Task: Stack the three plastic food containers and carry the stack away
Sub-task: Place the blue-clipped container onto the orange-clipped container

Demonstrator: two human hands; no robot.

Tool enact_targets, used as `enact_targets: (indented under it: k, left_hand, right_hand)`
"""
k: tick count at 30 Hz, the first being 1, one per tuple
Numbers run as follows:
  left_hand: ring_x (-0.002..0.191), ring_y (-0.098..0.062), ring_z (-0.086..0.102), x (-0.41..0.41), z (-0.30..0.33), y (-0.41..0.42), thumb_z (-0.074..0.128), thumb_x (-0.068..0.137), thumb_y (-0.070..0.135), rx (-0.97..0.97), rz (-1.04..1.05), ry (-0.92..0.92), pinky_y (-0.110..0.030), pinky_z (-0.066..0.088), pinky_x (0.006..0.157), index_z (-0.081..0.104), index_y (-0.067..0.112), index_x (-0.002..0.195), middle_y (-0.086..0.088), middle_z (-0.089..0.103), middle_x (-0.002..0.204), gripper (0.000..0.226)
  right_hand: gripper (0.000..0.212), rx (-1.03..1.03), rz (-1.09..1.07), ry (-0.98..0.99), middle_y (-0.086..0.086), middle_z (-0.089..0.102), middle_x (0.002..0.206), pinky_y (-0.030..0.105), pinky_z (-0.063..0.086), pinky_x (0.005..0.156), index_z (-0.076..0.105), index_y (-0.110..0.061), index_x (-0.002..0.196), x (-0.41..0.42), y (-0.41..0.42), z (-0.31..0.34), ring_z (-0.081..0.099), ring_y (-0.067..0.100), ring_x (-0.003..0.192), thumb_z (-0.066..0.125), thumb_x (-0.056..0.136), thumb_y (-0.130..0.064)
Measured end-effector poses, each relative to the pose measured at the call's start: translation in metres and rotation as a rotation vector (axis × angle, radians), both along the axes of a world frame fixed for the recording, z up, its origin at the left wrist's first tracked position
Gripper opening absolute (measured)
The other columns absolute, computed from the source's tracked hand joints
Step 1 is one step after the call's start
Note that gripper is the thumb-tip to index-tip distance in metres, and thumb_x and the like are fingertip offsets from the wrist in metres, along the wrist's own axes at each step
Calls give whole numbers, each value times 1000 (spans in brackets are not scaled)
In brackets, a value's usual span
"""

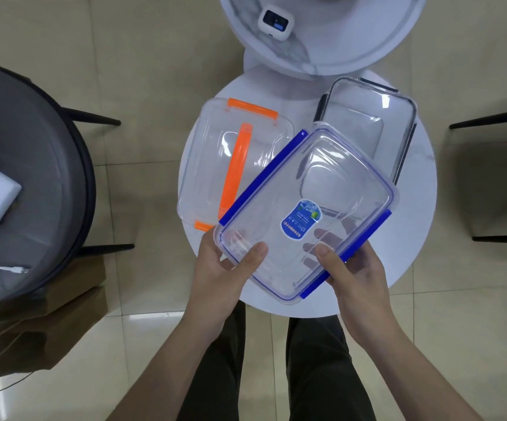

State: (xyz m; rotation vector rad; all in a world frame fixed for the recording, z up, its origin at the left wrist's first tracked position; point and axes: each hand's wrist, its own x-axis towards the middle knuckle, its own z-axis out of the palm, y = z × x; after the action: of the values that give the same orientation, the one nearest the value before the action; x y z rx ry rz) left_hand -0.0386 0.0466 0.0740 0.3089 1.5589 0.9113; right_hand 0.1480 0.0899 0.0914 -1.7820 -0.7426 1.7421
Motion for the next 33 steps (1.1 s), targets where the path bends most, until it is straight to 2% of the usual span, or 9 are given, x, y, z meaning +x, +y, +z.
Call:
enact_targets:
  k: [4, 9, 13, 17, 22, 25, 28, 33]
  left_hand:
    - [118, -15, 67, -19, 5, 6, 80, 77, 41, -19, 13, 38, -46, 61, 91, 52, 27, 134, 8, 68, 125, 65]
    - [113, -11, 69, -39, 10, 8, 72, 71, 47, -33, 22, 54, -39, 62, 88, 59, 33, 123, 12, 71, 116, 56]
    - [110, -10, 70, -51, 10, 9, 71, 72, 44, -59, 28, 43, -40, 63, 87, 61, 31, 120, 11, 73, 113, 51]
    - [110, -11, 71, -61, 12, 11, 71, 70, 45, -57, 12, 50, -35, 64, 82, 61, 31, 118, 11, 73, 112, 51]
    - [111, -15, 71, -74, 10, 17, 73, 72, 43, -62, -20, 92, -34, 64, 81, 59, 23, 126, 7, 72, 117, 60]
    - [111, -16, 71, -81, 7, 22, 74, 73, 41, -64, -25, 109, -32, 64, 80, 60, 21, 127, 5, 72, 117, 59]
    - [110, -17, 72, -87, 4, 27, 74, 74, 41, -62, -38, 132, -30, 64, 80, 60, 20, 126, 4, 73, 117, 58]
    - [104, -13, 73, -95, 0, 37, 73, 74, 42, -71, -59, 155, -26, 64, 78, 61, 20, 125, 5, 74, 114, 57]
  right_hand:
    - [50, 9, 17, -15, -8, 74, 113, 30, 61, 78, 60, -22, 122, -11, 5, 1, 71, 15, 105, 72, 75, -31]
    - [36, 16, 27, -23, -8, 75, 111, 25, 61, 73, 62, -18, 122, -27, 11, -1, 71, 13, 104, 70, 87, -17]
    - [43, 38, 22, -30, -6, 74, 113, 24, 60, 72, 63, -20, 123, -43, 17, 0, 71, 14, 105, 70, 82, -29]
    - [28, 57, 38, -49, -9, 76, 109, 23, 61, 75, 65, -22, 118, -54, 24, 0, 71, 8, 101, 67, 90, -21]
    - [31, 82, 33, -55, -8, 75, 107, 18, 57, 72, 64, -21, 118, -70, 35, -1, 71, 7, 101, 66, 88, -28]
    - [39, 80, 4, -67, -7, 76, 104, 21, 59, 74, 64, -16, 118, -80, 43, -4, 72, 7, 98, 68, 83, -34]
    - [34, 75, -14, -79, -5, 76, 102, 24, 60, 77, 65, -15, 112, -89, 50, -7, 72, 8, 95, 69, 83, -34]
    - [30, 76, -30, -57, -13, 75, 98, 18, 58, 65, 61, -23, 102, -98, 60, -8, 72, 4, 95, 68, 77, -37]
